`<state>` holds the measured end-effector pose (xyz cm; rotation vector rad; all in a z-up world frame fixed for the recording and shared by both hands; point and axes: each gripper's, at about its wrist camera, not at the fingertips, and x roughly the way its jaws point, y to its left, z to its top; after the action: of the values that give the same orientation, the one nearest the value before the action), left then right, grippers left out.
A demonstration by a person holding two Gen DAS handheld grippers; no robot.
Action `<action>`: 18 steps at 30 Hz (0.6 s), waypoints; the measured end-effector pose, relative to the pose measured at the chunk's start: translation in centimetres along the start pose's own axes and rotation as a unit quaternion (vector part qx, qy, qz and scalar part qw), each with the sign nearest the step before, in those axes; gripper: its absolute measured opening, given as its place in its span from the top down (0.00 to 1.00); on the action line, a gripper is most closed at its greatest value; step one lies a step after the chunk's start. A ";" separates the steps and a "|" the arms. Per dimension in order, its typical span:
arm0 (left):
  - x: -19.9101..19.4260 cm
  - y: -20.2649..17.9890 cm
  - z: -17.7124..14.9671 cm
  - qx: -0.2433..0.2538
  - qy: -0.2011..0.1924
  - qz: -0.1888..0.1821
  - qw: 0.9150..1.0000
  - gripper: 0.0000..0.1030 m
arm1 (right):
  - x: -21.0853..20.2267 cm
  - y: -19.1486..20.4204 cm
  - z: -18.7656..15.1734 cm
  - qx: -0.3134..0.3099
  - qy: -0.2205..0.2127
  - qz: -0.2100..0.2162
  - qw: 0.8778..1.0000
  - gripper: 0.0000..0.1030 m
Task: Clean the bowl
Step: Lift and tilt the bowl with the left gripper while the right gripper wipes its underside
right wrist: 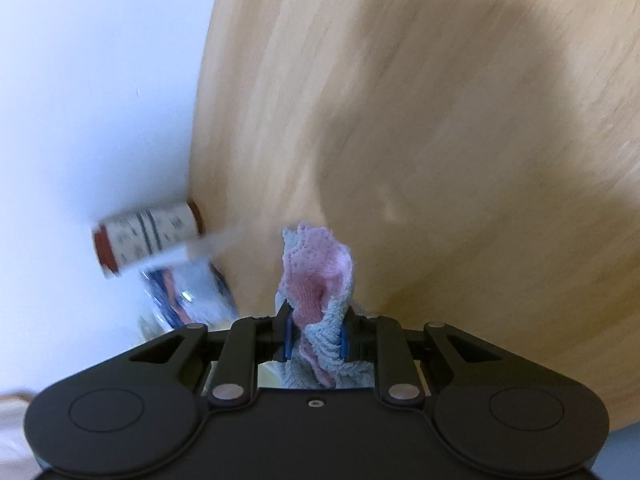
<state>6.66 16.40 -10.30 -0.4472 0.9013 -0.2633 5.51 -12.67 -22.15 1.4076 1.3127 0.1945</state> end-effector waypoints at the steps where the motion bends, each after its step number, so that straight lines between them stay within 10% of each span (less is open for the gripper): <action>1: 0.0 0.1 0.1 -0.008 0.000 -0.002 1.000 0.84 | 0.0 0.3 0.1 0.005 -0.005 0.006 1.000 0.78; 13: 1.3 1.4 1.0 -0.072 -0.001 0.017 0.997 0.83 | 0.0 -1.4 -0.5 0.024 -0.003 0.008 1.000 0.78; 18: 1.7 1.5 1.2 -0.070 0.002 0.014 0.997 0.83 | -0.9 0.7 -1.1 -0.146 -0.003 -0.054 0.988 0.78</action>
<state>8.73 17.36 -11.54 -0.5628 0.9333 -0.1761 4.77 -12.56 -20.75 1.0867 1.2940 0.2981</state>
